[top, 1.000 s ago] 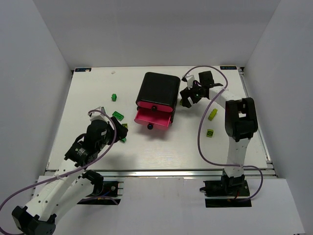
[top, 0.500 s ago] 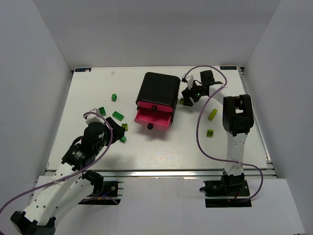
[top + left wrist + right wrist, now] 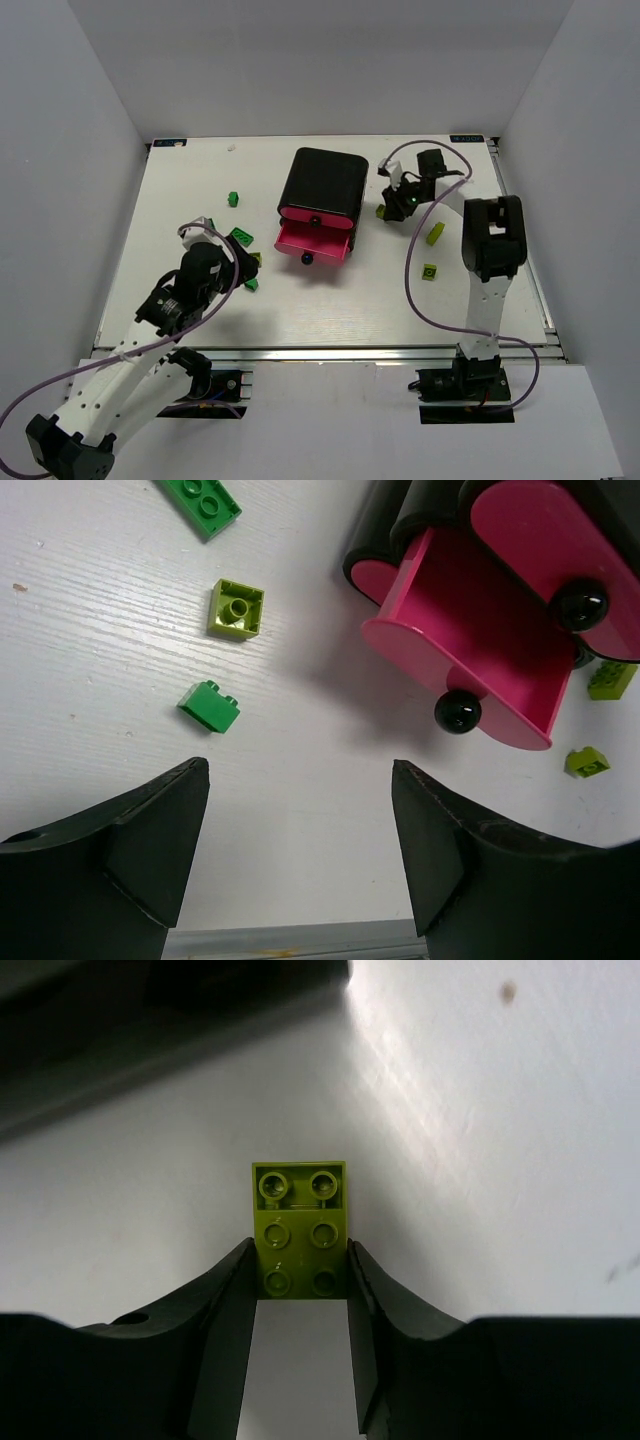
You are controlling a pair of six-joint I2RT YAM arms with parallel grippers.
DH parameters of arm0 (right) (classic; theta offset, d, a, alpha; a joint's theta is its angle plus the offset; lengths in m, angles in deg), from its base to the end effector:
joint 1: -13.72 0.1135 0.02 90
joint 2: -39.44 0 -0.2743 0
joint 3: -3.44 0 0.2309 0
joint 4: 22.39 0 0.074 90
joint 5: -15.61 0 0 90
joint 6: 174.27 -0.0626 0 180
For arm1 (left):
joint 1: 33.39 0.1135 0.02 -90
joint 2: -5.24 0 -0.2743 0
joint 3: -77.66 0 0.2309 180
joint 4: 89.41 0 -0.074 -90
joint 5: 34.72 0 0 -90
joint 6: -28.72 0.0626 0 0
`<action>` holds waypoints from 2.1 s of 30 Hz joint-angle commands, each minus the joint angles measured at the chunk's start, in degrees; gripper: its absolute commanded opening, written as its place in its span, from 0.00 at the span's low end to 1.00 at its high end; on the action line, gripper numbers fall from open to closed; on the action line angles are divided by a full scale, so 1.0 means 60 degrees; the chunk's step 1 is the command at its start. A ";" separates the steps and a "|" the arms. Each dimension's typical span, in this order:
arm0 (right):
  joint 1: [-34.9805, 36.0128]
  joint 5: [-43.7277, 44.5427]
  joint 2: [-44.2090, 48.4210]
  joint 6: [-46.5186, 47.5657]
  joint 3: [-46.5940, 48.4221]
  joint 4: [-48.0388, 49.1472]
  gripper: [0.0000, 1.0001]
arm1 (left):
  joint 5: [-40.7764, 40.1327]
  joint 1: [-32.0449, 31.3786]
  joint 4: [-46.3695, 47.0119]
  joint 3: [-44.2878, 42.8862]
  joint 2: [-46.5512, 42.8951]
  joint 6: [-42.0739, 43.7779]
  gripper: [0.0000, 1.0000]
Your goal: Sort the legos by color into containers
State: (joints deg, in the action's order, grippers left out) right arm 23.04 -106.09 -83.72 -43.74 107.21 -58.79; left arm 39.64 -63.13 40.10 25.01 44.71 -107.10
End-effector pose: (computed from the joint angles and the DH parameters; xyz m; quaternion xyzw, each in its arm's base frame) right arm 0.4480 0.1069 0.1612 -0.4603 0.7999 0.1753 0.3427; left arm 0.1298 -0.0547 0.2591 -0.1840 0.8706 -0.1730 0.4222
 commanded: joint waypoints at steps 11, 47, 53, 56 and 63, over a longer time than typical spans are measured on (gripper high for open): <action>0.0642 -0.3373 0.5583 0.3060 -0.0840 -0.4205 0.00 | -0.0601 0.0020 0.0586 -0.1044 0.2312 0.1820 0.85; 0.5258 0.2574 0.4822 -0.0515 -0.1483 -0.0793 0.54 | -0.0631 0.0020 0.0951 -0.0665 0.2664 0.2305 0.85; 0.5155 0.2062 0.5217 -0.1026 -0.1469 -0.1057 0.54 | -0.0456 0.0107 0.1522 -0.0899 0.3659 0.2495 0.85; 0.4981 0.1302 0.5640 -0.1552 -0.1396 -0.1174 0.53 | -0.0513 0.0209 0.1902 -0.0958 0.4071 0.2510 0.83; 0.4351 0.0641 0.6506 -0.1994 -0.1381 -0.1365 0.57 | 0.0319 0.1000 0.2695 -0.1162 0.5901 0.2554 0.77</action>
State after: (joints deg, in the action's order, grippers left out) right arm 50.65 -98.96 -48.18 -53.24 98.21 -66.95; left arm 38.24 -58.69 52.69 20.36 78.02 -92.44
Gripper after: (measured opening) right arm 0.563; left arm 0.773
